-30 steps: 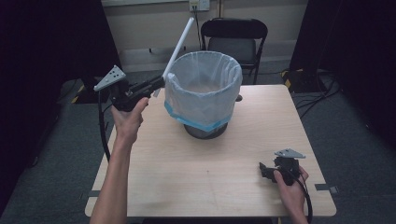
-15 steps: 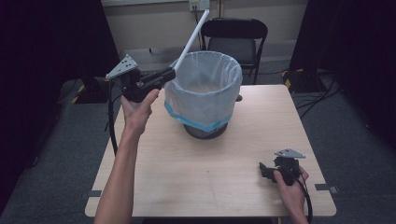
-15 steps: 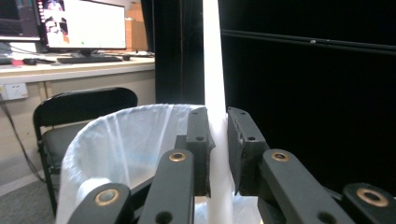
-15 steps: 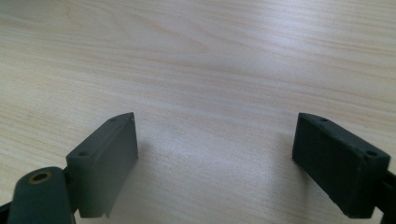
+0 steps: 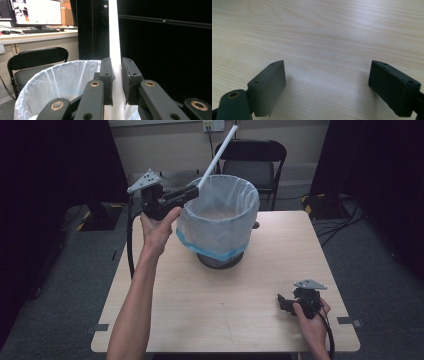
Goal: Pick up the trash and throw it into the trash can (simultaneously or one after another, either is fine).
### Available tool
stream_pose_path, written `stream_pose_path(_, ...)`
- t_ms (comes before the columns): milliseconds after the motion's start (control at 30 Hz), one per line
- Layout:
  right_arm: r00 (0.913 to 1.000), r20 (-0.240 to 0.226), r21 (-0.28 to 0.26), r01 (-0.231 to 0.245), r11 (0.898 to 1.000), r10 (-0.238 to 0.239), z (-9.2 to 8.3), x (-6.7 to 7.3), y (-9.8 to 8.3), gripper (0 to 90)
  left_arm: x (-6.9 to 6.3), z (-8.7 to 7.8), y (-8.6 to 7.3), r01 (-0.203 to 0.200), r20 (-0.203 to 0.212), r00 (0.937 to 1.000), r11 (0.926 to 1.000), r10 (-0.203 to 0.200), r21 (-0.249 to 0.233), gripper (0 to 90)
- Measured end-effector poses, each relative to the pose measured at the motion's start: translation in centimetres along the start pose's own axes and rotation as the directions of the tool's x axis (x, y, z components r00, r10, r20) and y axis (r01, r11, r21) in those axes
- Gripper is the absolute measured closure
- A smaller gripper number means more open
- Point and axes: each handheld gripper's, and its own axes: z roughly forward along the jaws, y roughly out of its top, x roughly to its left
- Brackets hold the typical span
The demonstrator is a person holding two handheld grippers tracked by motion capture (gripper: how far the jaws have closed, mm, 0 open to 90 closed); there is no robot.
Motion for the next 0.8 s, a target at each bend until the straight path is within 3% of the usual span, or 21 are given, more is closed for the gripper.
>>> stream_pose_path(100,1.0000,0.000,0.000,0.000,1.000,0.000,0.0,0.0,0.0,13.4,0.2,0.5,0.2,-0.007,0.003,1.0000,0.9999,0.006,0.008,80.0)
stream_pose_path(233,1.0000,0.000,0.000,0.000,1.000,0.000,0.0,0.0,0.0,13.4,0.5,1.5,0.2,0.013,0.007,0.9999,0.9998,-0.013,0.013,80.0)
stream_pose_path(633,1.0000,0.000,0.000,0.000,1.000,0.000,0.0,0.0,0.0,13.4,0.8,4.0,0.2,-0.001,0.027,0.9996,0.9988,0.000,0.048,78.9)
stream_pose_path(767,1.0000,0.000,0.000,0.001,1.000,-0.001,0.0,0.0,0.0,13.4,1.1,4.4,0.0,0.034,0.002,0.9994,0.9983,-0.035,0.046,55.7)
stream_pose_path(800,1.0000,0.000,0.000,0.000,1.000,0.000,0.0,0.0,0.0,13.4,1.2,4.5,0.0,0.036,0.003,0.9994,0.9981,-0.036,0.051,55.7)
